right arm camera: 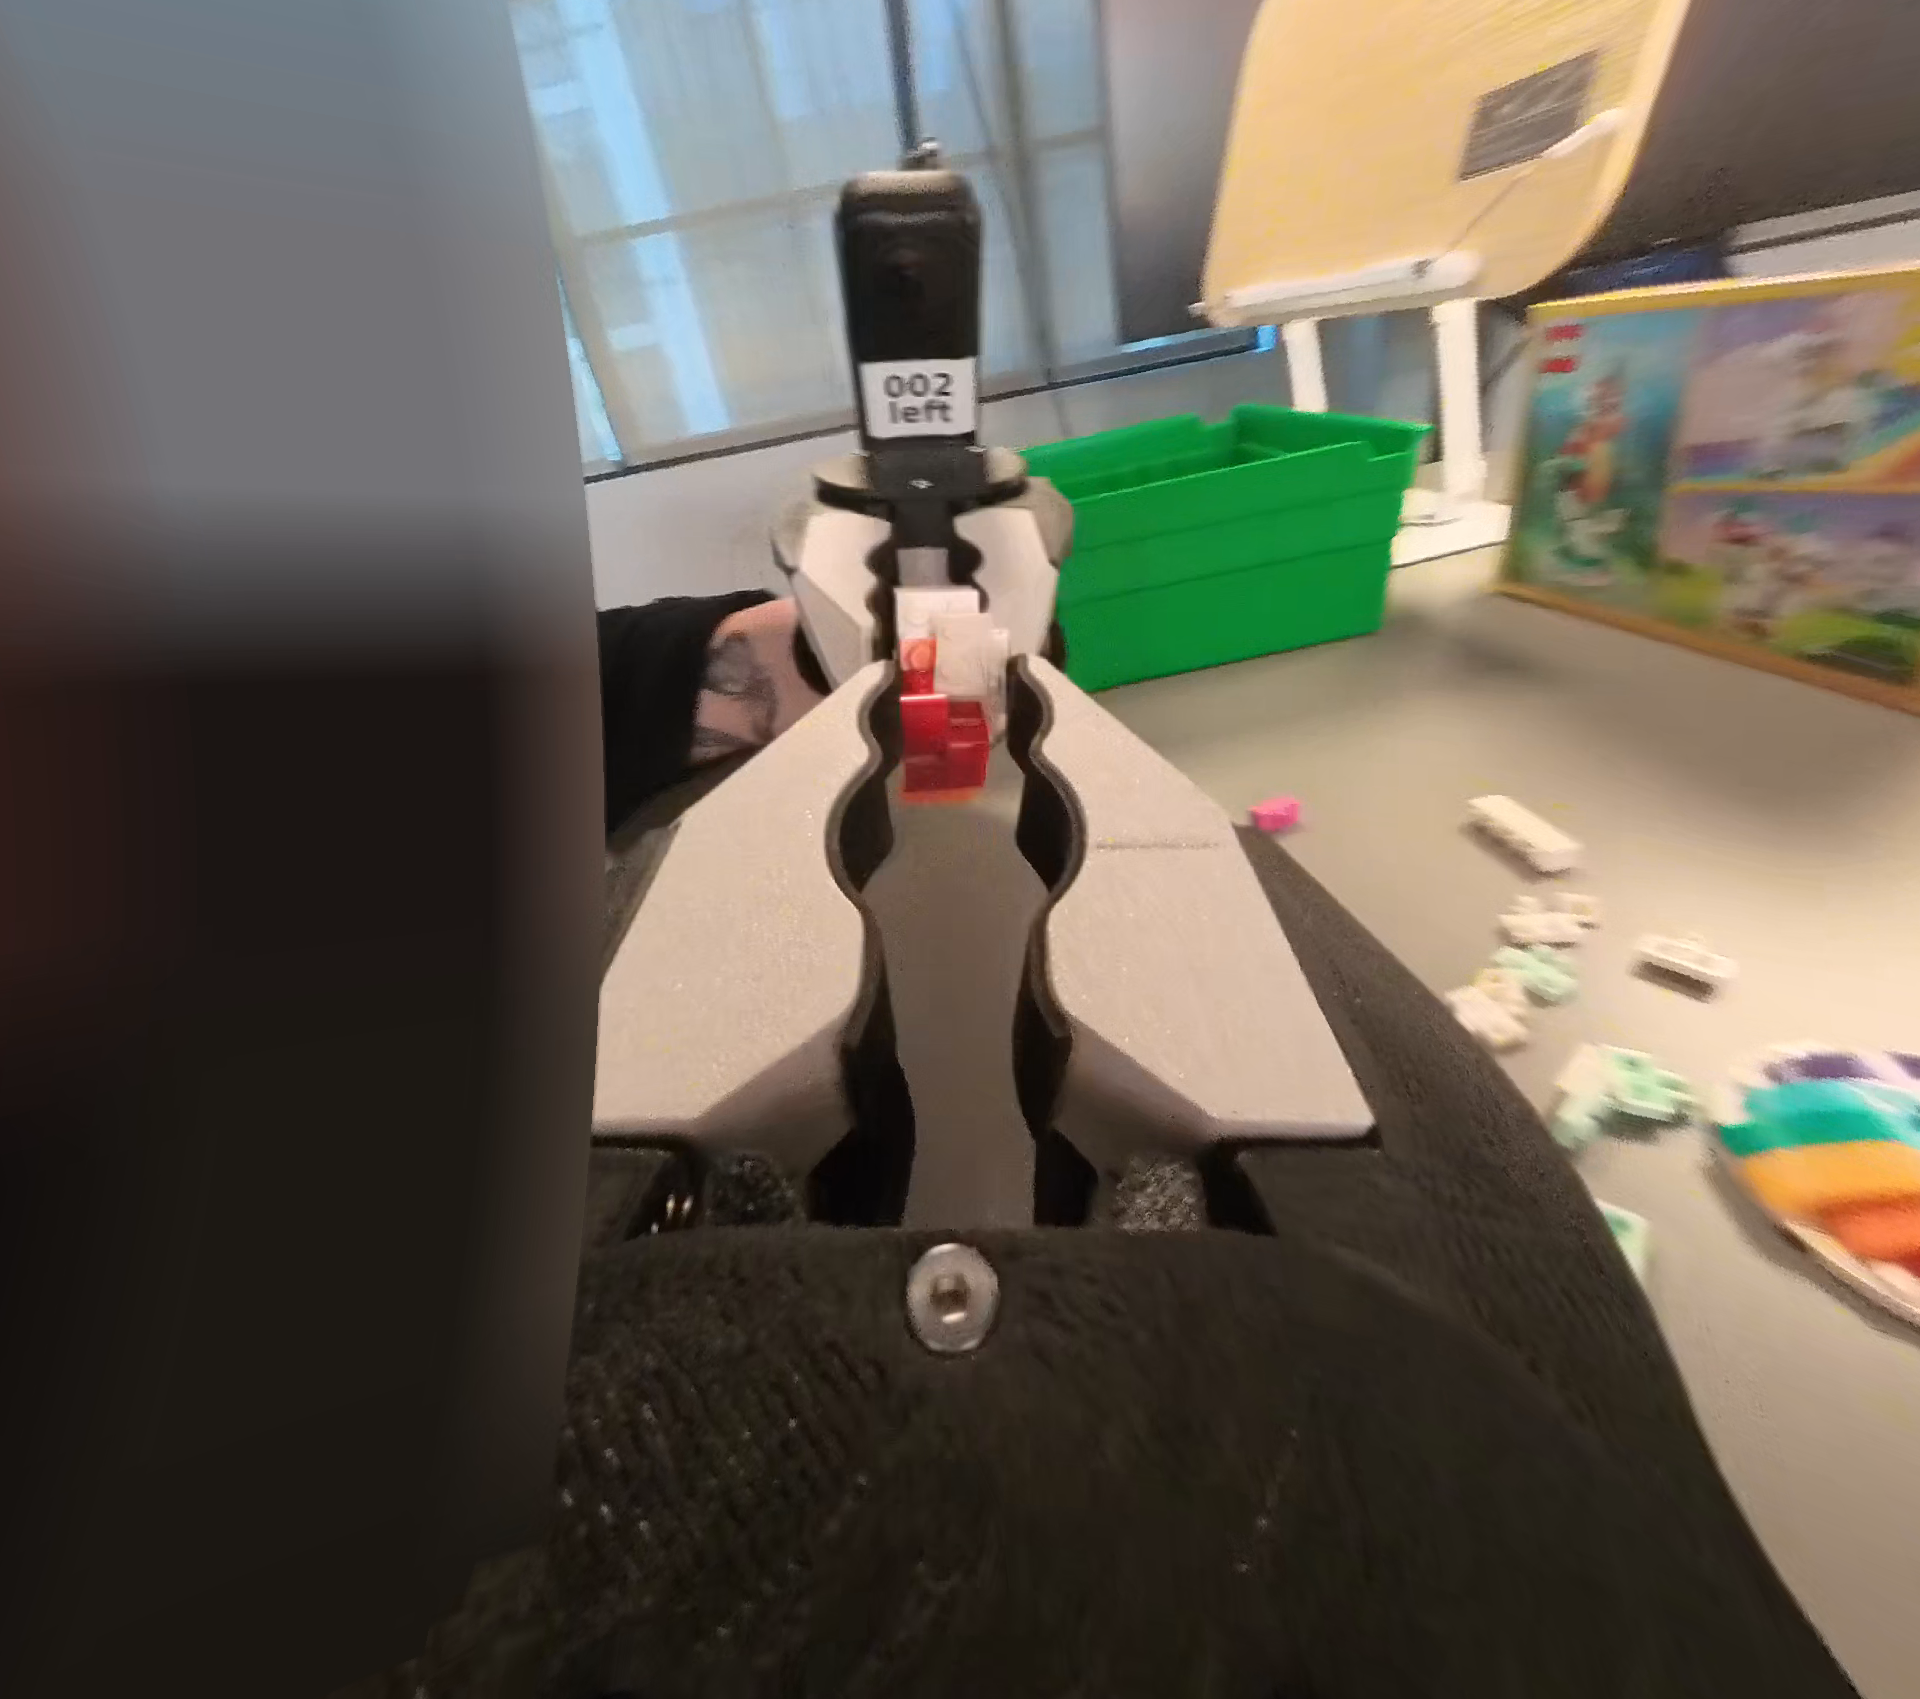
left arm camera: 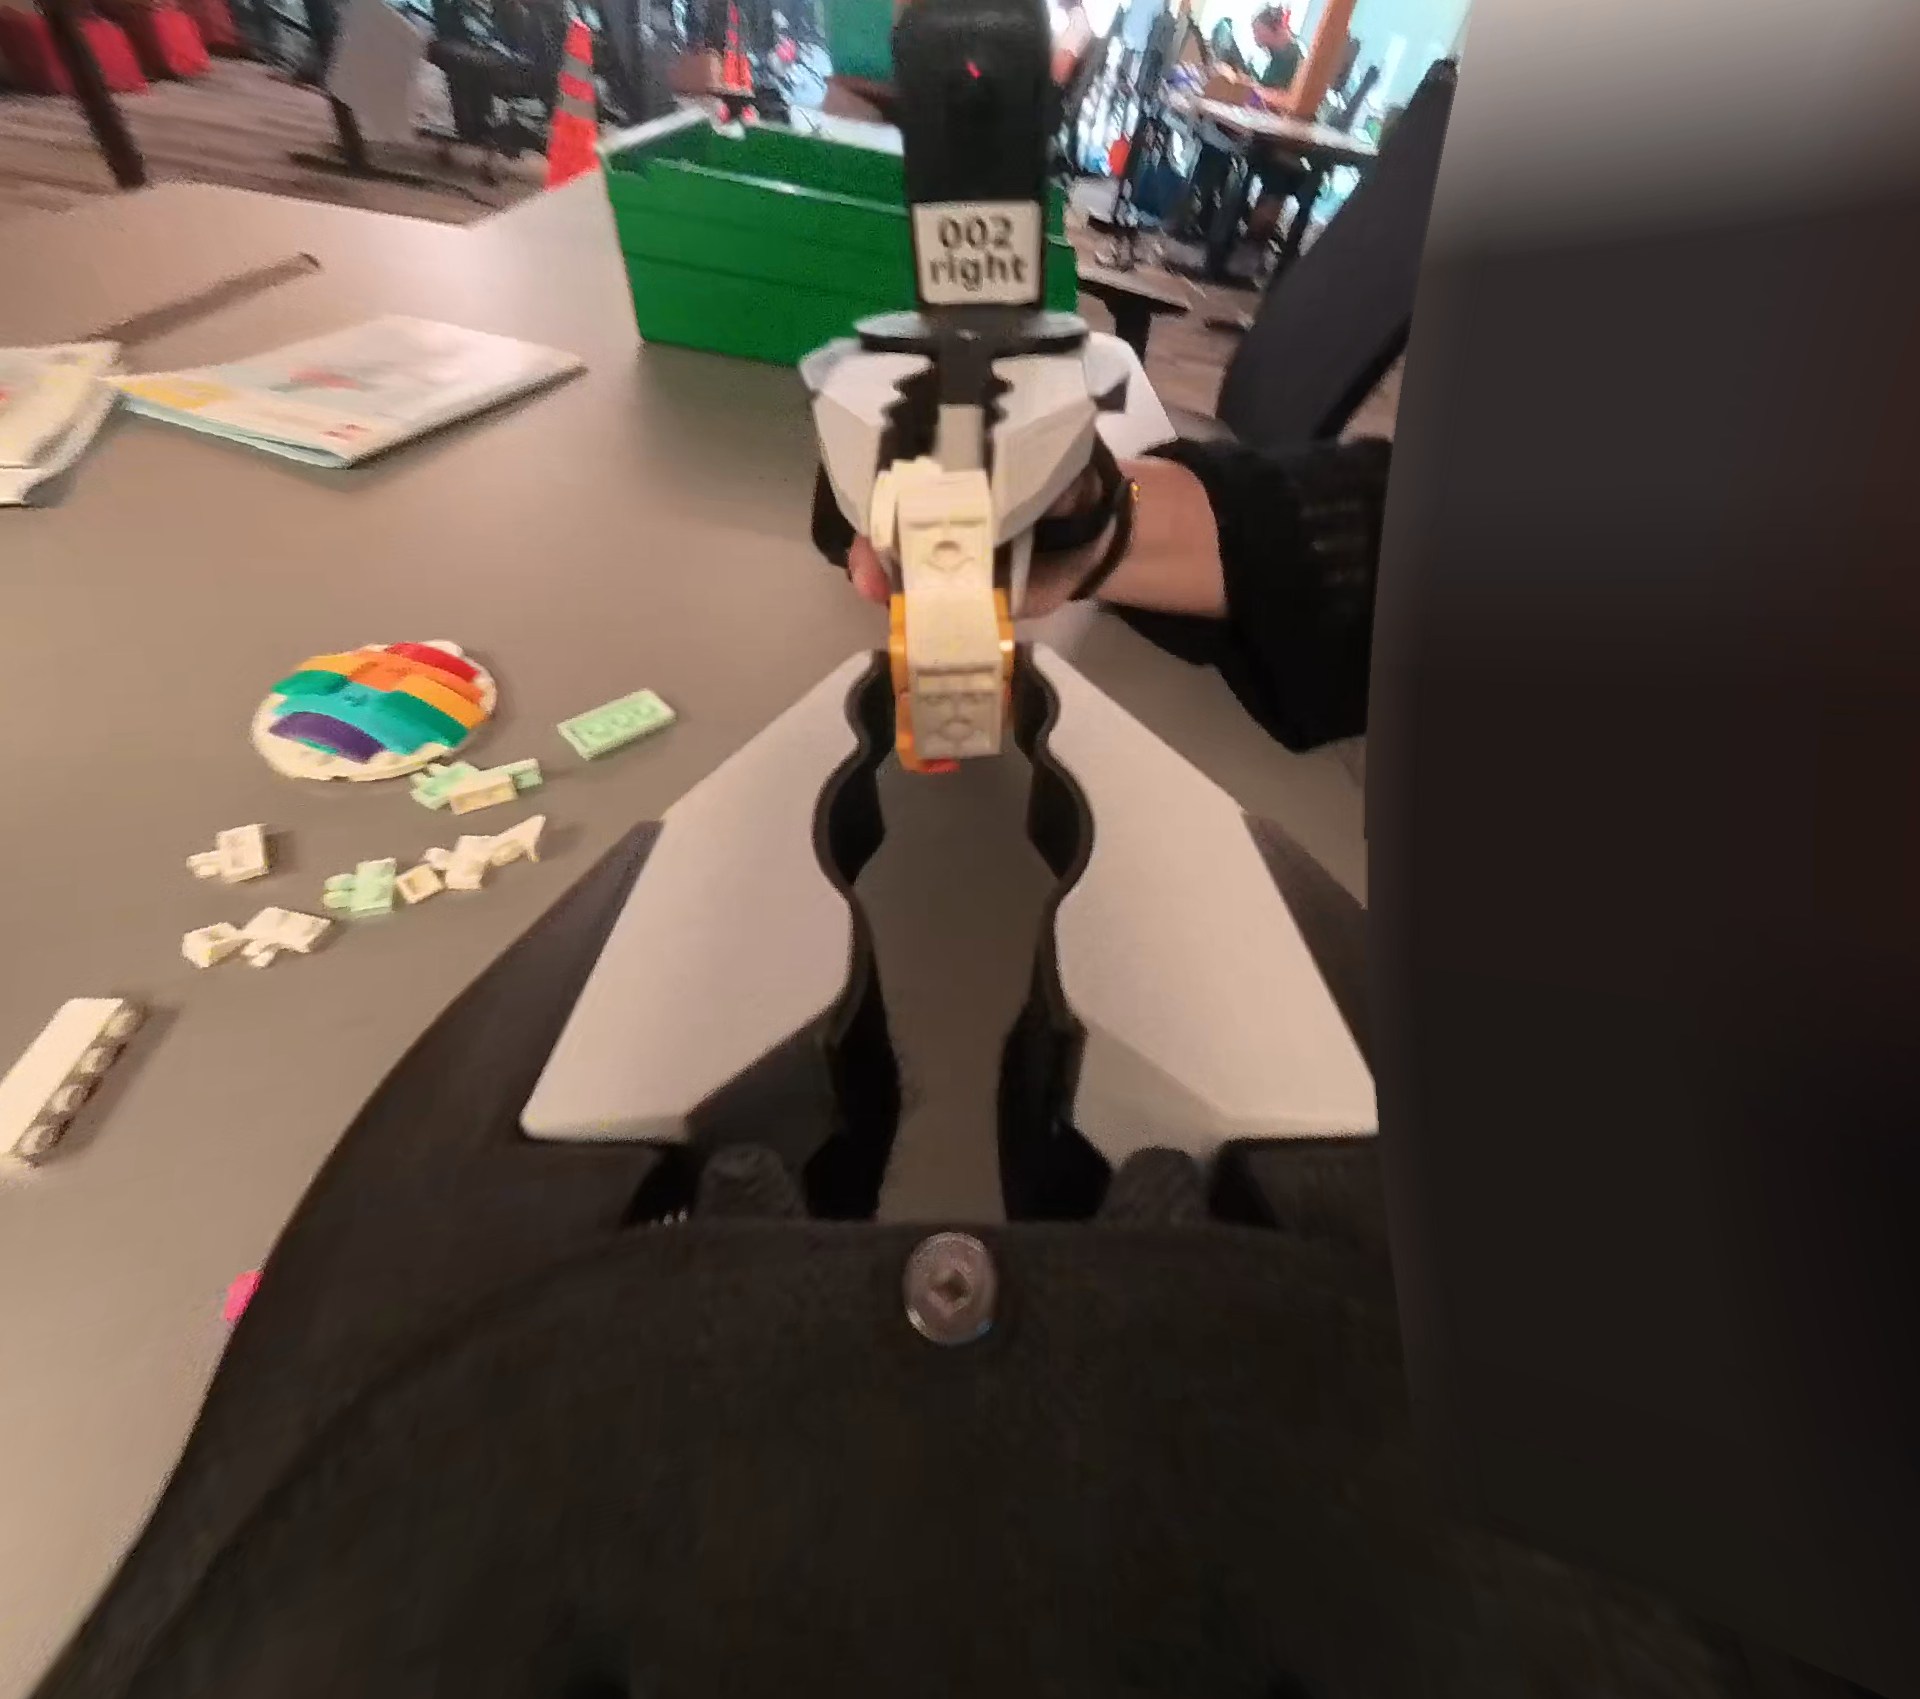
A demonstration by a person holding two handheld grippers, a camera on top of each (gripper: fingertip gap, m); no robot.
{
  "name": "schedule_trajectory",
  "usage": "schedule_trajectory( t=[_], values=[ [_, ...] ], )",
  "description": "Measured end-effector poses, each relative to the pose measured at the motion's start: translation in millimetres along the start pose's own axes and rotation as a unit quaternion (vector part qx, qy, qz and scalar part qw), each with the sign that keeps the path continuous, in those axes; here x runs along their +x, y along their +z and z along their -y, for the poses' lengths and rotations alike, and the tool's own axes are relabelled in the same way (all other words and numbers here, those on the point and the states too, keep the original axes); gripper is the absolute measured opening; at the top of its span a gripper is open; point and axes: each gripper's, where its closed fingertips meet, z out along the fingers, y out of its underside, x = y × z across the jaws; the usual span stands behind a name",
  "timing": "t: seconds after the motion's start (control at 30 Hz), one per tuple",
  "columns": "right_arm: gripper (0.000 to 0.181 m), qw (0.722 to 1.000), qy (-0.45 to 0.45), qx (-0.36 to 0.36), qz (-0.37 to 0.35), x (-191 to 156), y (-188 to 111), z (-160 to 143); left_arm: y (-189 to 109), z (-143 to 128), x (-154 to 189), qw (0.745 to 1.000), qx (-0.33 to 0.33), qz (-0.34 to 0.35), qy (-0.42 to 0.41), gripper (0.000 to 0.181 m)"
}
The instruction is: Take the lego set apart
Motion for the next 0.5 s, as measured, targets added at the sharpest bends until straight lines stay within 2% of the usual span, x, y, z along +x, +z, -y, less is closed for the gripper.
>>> schedule_trajectory(
  t=[0.13,0.2,0.27,0.37,0.5],
  values=[
    [0.017,1.000,-0.005,0.004,-0.018,9.4,-9.3,3.1,-3.4,3.4,-3.9,1.000,0.022,-0.003,-0.021,0.023],
    [0.010,0.998,0.008,0.052,-0.037,20.6,-32.5,23.0,-20.7,22.5,-12.2,0.996,0.075,0.005,-0.047,0.022],
    [0.011,0.998,0.020,0.051,-0.033,22.5,-44.1,23.8,-29.8,35.0,-13.7,0.992,0.110,0.007,-0.053,0.022],
    [0.011,0.999,0.039,0.013,-0.034,24.9,-33.1,5.6,-16.5,18.1,-19.9,0.995,0.075,0.025,-0.065,0.022],
    [0.011,0.989,0.016,-0.071,-0.127,51.1,-25.2,-23.3,-7.4,-18.4,-50.9,0.988,-0.001,0.108,-0.108,0.022]
  ],
)
